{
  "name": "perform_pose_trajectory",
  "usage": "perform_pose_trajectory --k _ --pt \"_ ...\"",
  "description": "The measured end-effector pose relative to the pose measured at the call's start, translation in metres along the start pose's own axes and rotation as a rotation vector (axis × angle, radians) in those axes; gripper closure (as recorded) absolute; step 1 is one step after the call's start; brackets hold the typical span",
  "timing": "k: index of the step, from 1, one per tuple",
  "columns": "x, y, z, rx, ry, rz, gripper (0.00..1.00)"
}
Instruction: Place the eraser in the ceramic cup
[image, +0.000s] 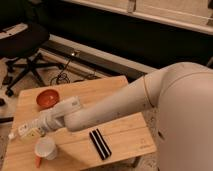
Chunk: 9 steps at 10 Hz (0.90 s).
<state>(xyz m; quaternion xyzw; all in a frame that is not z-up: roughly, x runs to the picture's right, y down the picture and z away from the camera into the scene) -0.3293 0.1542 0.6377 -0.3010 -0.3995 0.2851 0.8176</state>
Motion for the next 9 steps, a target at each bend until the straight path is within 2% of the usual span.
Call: perform_pose_trajectory --k 6,7,9 --pt "0.000 0.000 0.000 0.000 0.001 -0.001 0.20" --pt "0.003 -0.003 -0.002 0.009 0.007 0.003 0.20" --pt "0.016 -0.033 -0.020 0.093 0.042 0.062 0.20"
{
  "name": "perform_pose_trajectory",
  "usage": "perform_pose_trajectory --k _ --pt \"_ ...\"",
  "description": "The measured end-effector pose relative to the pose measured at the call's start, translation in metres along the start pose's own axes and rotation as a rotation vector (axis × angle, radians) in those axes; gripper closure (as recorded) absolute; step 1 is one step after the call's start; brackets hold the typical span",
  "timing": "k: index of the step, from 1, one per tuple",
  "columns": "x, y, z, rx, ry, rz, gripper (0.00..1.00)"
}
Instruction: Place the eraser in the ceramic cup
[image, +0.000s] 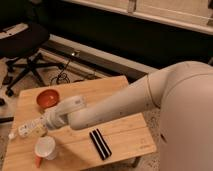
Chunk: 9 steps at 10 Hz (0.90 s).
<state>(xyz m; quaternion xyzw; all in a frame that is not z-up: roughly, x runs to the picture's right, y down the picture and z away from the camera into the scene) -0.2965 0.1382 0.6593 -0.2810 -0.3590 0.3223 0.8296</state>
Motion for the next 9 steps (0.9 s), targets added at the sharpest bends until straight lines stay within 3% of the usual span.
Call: perform_pose_trajectory --k 2,4,6,7,9 --pt "0.021 -0.028 -0.020 0.100 0.061 0.076 0.20" --pt "0.058 -0.047 -0.045 0.221 0.181 0.164 0.20" --pt "0.106 -0.048 -0.069 0.338 0.359 0.222 0.20" --pt "0.125 -0.044 -0.078 0.376 0.435 0.241 0.20" --pt "0.158 -0.022 -0.099 0.445 0.650 0.293 0.20"
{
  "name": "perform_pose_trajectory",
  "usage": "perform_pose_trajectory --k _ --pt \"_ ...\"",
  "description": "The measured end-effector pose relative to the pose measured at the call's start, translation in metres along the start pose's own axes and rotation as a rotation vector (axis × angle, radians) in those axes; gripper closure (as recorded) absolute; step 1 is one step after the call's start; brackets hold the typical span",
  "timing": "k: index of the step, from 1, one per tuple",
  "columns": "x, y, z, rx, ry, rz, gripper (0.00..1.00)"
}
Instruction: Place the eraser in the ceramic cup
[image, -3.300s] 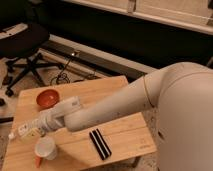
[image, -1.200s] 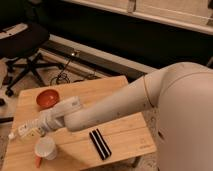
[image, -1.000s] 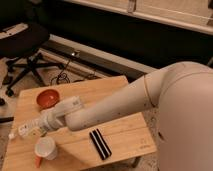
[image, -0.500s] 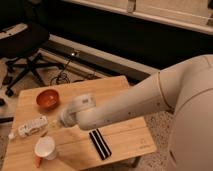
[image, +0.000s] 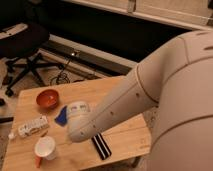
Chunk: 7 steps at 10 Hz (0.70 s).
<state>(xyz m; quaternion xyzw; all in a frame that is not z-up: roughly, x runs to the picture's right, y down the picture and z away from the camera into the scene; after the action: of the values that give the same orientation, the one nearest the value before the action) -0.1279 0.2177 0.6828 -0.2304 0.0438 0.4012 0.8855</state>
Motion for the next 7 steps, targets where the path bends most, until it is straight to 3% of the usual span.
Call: perform_pose_trajectory --k 3,4,5,7 --pt "0.022 0.019 -0.026 0.051 0.212 0.013 0.20" --pt "0.022 0.024 -0.036 0.059 0.256 0.016 0.20" --pt "0.017 0.027 -0.048 0.064 0.290 0.020 0.20" --pt "-0.005 0.026 -0.065 0.070 0.299 0.034 0.20"
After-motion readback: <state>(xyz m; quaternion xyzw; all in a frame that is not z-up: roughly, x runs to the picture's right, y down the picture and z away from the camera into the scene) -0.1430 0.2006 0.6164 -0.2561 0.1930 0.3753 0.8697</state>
